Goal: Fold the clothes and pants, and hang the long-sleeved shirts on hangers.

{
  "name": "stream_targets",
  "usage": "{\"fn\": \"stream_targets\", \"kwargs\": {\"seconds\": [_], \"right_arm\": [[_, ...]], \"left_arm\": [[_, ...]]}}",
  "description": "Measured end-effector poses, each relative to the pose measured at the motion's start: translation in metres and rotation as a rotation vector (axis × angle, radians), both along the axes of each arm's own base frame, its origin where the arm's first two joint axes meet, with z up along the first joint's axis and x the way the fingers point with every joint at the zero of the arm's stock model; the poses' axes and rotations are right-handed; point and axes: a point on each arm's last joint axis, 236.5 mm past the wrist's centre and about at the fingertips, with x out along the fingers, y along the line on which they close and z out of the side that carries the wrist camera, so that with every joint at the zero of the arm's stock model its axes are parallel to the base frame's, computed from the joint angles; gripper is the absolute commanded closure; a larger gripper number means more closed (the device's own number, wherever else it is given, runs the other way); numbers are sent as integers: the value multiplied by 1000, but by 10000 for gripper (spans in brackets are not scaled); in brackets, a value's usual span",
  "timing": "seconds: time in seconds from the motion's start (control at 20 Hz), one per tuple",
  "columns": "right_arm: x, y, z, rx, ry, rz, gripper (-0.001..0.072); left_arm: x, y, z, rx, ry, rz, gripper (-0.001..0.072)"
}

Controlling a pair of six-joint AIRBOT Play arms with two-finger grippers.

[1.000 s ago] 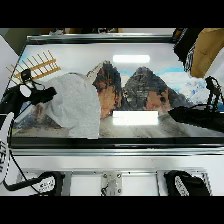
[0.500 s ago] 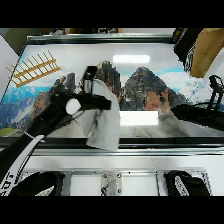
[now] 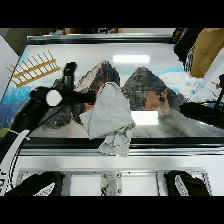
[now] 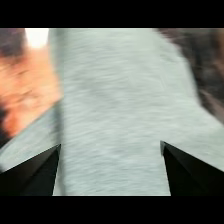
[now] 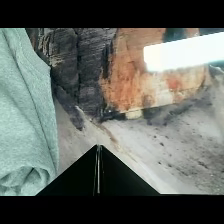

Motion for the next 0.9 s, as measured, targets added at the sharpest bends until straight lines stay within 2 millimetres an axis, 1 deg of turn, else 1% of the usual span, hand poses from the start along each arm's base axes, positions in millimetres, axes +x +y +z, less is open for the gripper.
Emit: {"fn": "stream_targets", "kwargs": {"seconds": [0.05,0.1,0.15,0.2,0.25,0.4,0.5,0.55,0.7,0.75,0.8,0.85,0.9], "right_arm": [[0,0,-1,2,4,1,679],[0,2,-2,10,9,3,679],[0,3,-4,19,18,6,678],[0,5,-5,31,25,9,678],[0,8,-7,45,38,15,679],[0,16,-17,90,84,33,678],[1,22,-25,110,118,51,676],[2,26,-30,114,136,69,676],[9,39,-51,122,191,124,675],[14,44,-60,125,208,137,675],[20,48,-70,129,224,147,676],[26,54,-78,134,235,161,675],[32,60,-86,142,244,178,676]], "left_arm": [[1,19,-13,-20,38,44,-6],[0,31,-26,-52,78,70,-6],[-2,36,-38,-83,115,75,-6],[-5,37,-51,-115,155,65,-6],[-10,34,-64,-146,201,45,-6],[-35,21,-104,-192,335,-25,-6],[-54,9,-124,-209,411,-74,-6],[-62,3,-132,-210,437,-99,-6],[-83,-15,-147,-205,493,-168,-6],[-88,-20,-151,-201,509,-187,26],[-93,-24,-156,-200,524,-201,167],[-96,-27,-159,-198,536,-210,342],[-98,-29,-162,-197,545,-215,579]]}}
